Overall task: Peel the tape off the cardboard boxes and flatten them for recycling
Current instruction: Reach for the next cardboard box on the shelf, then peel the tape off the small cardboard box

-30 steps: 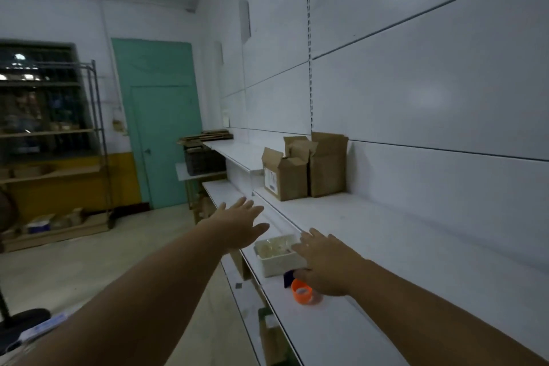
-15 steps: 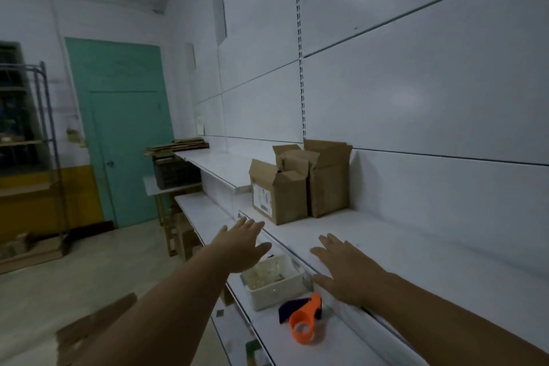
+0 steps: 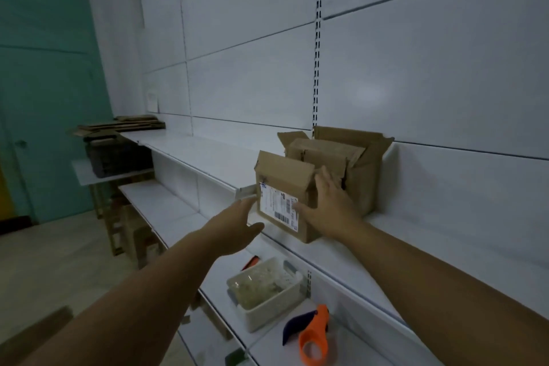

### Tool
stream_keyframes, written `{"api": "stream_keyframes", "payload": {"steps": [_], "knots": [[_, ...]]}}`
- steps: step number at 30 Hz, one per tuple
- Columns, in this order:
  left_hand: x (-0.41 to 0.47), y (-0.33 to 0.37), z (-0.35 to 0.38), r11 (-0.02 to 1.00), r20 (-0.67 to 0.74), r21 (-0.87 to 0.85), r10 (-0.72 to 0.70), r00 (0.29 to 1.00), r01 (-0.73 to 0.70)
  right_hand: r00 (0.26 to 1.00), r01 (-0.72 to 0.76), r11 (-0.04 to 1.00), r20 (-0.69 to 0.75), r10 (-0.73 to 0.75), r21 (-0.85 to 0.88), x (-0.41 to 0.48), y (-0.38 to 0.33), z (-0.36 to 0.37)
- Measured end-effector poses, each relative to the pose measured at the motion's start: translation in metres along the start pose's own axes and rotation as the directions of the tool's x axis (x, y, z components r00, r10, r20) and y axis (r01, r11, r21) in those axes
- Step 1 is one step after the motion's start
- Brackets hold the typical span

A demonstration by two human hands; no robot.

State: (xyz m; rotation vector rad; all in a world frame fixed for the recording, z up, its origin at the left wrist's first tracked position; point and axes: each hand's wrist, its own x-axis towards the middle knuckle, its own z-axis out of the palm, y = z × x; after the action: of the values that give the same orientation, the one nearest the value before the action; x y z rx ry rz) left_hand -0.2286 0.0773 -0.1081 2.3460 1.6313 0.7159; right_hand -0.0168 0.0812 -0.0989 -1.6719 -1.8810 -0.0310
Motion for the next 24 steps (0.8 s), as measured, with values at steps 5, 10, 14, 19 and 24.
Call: {"api": "stream_keyframes", "payload": {"steps": [5,10,14,19,24], "knots": [[0.010,-0.025,0.020,0.988,-0.086,-0.025,0.151,0.985,-0.154,0.975,0.039,0.965,-0.199,-0.094,-0.261,0.001,-0.011,0.014],[0.007,-0.036,-0.007,0.950,-0.150,0.059,0.314,0.938,-0.308,0.842,0.384,0.919,-0.375,-0.389,-0.089,-0.039,-0.014,-0.032],[0.003,0.006,-0.013,0.920,-0.183,-0.133,0.343,0.921,-0.369,0.846,0.221,0.938,-0.531,-0.047,0.268,-0.072,0.002,-0.100],[0.011,0.113,0.004,0.622,-0.174,-0.693,0.345,0.922,-0.363,0.706,-0.061,0.412,-0.253,0.661,0.909,-0.093,0.072,-0.171],[0.027,0.210,0.036,0.550,-0.112,-0.811,0.193,0.975,-0.202,0.653,-0.453,-0.011,0.340,0.676,0.891,-0.141,0.136,-0.169]]}}
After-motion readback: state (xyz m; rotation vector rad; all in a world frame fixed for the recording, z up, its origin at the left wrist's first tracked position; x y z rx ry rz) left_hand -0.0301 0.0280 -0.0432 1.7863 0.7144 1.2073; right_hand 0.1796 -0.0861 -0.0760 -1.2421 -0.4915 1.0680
